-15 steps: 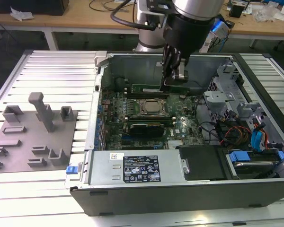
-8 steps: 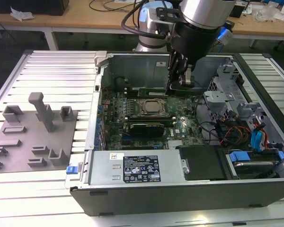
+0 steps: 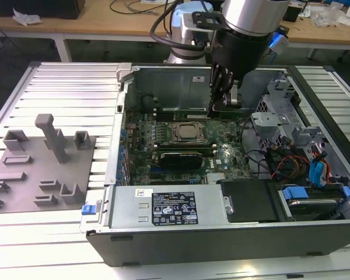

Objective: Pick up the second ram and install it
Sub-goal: 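Insert the second ram into the second slot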

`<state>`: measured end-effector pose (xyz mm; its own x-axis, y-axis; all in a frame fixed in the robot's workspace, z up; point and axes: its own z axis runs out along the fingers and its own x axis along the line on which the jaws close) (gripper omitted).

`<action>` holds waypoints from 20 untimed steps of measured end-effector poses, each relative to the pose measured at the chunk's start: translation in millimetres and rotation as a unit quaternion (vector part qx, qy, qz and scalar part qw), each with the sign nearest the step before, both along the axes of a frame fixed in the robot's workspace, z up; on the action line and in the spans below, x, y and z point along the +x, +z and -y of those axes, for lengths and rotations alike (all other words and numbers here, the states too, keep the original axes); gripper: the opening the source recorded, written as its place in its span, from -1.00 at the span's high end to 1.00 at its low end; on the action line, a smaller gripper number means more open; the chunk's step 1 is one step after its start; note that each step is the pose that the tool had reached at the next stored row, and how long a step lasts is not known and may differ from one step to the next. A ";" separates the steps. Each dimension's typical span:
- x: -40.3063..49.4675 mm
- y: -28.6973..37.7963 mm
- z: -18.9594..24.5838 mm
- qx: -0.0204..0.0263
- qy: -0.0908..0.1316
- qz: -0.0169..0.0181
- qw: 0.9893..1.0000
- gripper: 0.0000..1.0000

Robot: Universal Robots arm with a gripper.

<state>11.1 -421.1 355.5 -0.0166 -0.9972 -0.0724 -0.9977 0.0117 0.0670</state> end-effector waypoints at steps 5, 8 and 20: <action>0.0 -0.4 0.0 0.000 0.000 0.003 1.000 0.74; -0.5 -8.2 0.0 0.000 0.000 0.003 1.000 0.74; -2.7 -21.1 0.0 0.000 0.000 0.003 1.000 0.74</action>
